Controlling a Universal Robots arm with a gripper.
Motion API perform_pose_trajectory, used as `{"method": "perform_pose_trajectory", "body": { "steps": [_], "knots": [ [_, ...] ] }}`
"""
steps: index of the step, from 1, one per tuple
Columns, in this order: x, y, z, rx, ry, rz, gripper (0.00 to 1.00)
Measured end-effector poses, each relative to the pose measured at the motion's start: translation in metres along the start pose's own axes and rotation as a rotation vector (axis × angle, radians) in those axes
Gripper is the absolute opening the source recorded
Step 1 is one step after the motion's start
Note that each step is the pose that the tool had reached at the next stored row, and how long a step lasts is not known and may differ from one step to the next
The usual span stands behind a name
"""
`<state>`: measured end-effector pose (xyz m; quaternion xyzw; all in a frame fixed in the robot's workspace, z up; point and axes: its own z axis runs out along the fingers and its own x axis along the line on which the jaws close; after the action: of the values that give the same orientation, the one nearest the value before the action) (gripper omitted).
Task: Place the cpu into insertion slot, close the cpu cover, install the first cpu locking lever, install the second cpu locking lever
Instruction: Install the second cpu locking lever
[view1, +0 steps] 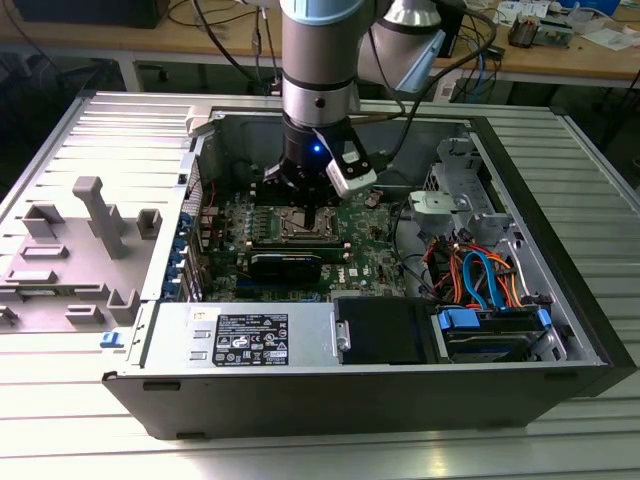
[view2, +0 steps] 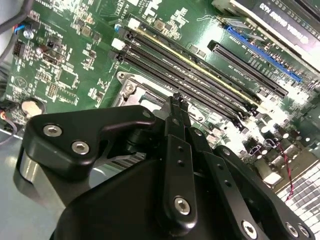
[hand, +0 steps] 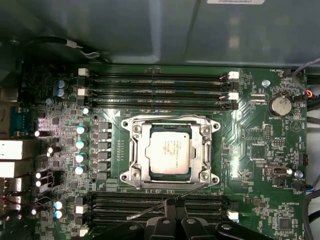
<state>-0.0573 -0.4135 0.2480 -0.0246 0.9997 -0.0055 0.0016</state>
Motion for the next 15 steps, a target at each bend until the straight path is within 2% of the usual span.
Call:
{"method": "perform_pose_trajectory", "body": {
  "steps": [2, 5, 10, 15],
  "knots": [
    [0.0019, 0.0000, 0.0000, 0.0000, -0.0002, -0.013, 0.11],
    [0.0053, -0.0011, 0.0000, -0.0036, 0.0000, -0.013, 0.11],
    [0.0091, -0.0041, 0.0001, -0.0039, 0.0002, -0.013, 0.11],
    [0.0197, -0.0044, 0.0000, -0.0039, 0.0002, -0.014, 0.11]
  ]
}}
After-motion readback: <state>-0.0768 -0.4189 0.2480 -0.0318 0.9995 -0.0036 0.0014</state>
